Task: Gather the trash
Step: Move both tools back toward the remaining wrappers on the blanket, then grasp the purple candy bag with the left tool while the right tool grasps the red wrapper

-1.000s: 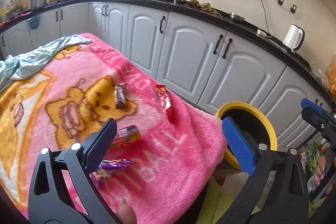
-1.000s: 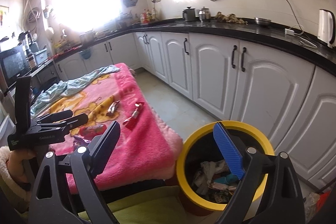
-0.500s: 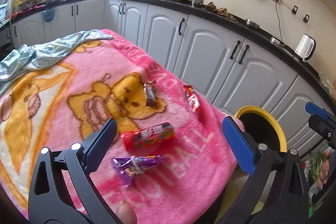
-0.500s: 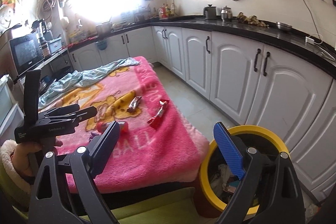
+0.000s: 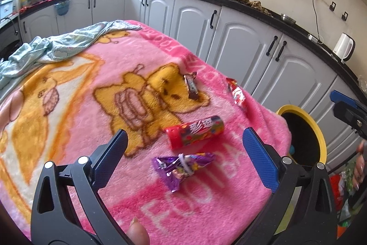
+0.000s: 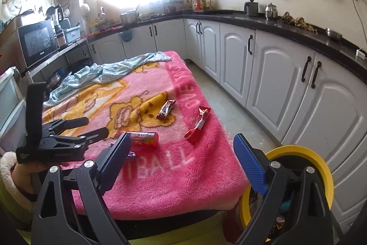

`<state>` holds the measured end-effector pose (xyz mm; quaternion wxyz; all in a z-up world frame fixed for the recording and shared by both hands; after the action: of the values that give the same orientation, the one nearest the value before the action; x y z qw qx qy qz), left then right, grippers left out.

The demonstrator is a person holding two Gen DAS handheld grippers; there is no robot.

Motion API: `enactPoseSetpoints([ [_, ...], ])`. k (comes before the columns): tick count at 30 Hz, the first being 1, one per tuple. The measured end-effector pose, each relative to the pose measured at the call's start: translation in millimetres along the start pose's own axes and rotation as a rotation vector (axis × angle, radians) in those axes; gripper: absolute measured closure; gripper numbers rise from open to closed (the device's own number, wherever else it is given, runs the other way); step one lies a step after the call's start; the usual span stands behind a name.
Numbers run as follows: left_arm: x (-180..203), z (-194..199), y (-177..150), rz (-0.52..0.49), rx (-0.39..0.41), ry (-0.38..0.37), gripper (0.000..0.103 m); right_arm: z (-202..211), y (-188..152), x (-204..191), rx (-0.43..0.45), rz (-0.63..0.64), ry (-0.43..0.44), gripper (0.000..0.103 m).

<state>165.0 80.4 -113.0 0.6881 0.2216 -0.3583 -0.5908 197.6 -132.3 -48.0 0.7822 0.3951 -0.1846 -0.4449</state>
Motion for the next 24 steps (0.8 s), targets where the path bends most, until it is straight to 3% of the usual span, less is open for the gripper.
enactPoseSetpoints([
  [10, -9.8, -24.0, -26.8, -0.051, -0.101, -0.013, 0.011, -54.3, -7.0, 3.6, -0.080, -0.026, -0.014, 0.015],
  [21, -8.3, -54.2, -38.0, -0.143, -0.155, -0.013, 0.011, -107.2, -11.4, 8.1, -0.164, -0.065, -0.015, 0.015],
  [24, -6.6, -59.9, -40.1, -0.131, -0.167, -0.035, 0.017, -119.3, -12.4, 8.3, -0.181, -0.080, -0.011, 0.015],
])
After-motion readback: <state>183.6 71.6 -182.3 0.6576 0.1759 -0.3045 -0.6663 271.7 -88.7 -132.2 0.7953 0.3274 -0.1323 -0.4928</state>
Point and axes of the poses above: each gripper's, at about its wrist camera, not at the fingertips, and z roughly against the way its jaws point, x to its right, y to its top, the point moved 7 cm from there along -z, roughly the way its jaws point, and after that the axes turned 6 degrees about -y, right-handed, at the moved point
